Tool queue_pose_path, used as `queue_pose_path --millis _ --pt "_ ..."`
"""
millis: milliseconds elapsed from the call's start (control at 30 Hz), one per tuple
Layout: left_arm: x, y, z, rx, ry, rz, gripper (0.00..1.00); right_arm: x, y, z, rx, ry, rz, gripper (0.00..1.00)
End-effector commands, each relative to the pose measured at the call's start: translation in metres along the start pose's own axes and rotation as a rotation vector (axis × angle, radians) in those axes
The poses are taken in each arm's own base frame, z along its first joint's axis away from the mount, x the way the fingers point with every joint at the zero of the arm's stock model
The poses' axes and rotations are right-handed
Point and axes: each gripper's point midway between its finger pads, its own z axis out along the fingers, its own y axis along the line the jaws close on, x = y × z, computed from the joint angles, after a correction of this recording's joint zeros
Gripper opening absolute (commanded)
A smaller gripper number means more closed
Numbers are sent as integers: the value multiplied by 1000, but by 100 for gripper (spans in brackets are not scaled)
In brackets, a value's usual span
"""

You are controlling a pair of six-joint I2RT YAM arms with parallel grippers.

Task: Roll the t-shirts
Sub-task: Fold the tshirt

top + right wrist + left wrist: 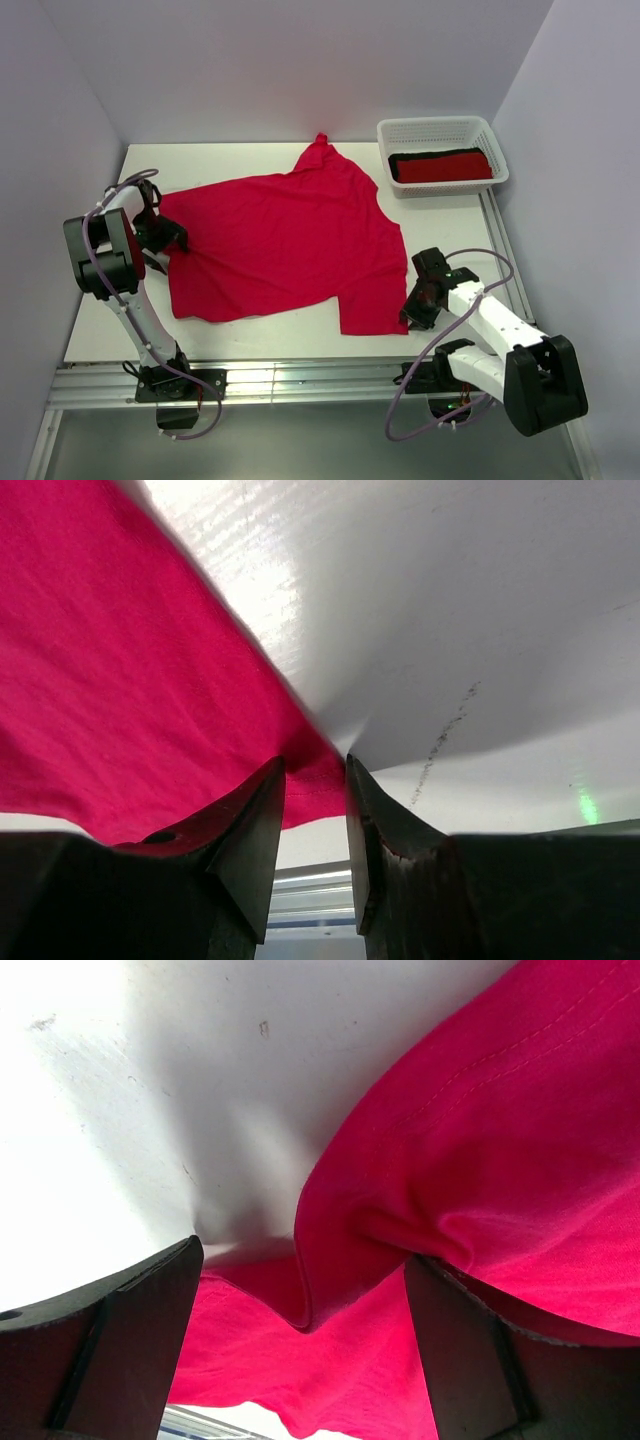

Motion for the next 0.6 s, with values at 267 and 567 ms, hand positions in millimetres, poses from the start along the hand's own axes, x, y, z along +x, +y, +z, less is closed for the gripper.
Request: queue_pose_path --millis 267,567 --pt "-34 -10 -9 60 -192 13 98 1 -10 -18 12 -66 -11 49" --pt "14 13 -56 163 -152 11 99 7 -13 -6 0 -53 3 45"
